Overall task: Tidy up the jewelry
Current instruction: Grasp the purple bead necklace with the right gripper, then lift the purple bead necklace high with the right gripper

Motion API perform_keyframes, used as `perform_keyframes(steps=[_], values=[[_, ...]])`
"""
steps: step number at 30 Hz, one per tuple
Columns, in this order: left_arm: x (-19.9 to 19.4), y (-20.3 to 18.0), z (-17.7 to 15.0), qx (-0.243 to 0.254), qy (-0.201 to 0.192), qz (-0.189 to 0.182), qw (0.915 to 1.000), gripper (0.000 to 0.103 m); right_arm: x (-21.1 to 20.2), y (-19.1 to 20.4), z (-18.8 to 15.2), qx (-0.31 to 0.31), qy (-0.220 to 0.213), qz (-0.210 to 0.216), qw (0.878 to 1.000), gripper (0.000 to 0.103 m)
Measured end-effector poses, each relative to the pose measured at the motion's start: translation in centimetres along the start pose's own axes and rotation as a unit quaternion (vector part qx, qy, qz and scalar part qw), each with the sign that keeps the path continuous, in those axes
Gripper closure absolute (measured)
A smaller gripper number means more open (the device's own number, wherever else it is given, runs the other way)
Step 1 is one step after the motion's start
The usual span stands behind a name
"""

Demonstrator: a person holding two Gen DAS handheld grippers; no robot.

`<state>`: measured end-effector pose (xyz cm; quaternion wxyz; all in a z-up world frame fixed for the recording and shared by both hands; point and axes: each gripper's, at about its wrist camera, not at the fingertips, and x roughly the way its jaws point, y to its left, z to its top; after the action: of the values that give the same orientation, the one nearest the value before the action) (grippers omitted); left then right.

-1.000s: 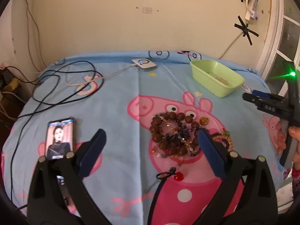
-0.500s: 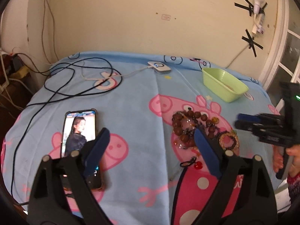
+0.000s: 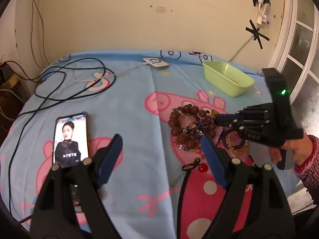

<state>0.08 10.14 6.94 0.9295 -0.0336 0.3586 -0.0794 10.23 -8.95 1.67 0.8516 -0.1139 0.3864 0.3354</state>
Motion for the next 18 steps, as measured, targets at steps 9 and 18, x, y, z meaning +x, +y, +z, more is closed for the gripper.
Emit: perform_keyframes(steps=[9,18], values=[[-0.2,-4.0,1.8,0.056,-0.016,-0.043,0.9974,0.025,-10.7,-0.4,3.6,0.027,-0.118,0.002,0.993,0.103],[-0.7,-9.0,4.4,0.122,-0.047,-0.092,0.9871,0.013,-20.2,-0.9,7.4,0.031,-0.193,-0.02,0.981,0.103]])
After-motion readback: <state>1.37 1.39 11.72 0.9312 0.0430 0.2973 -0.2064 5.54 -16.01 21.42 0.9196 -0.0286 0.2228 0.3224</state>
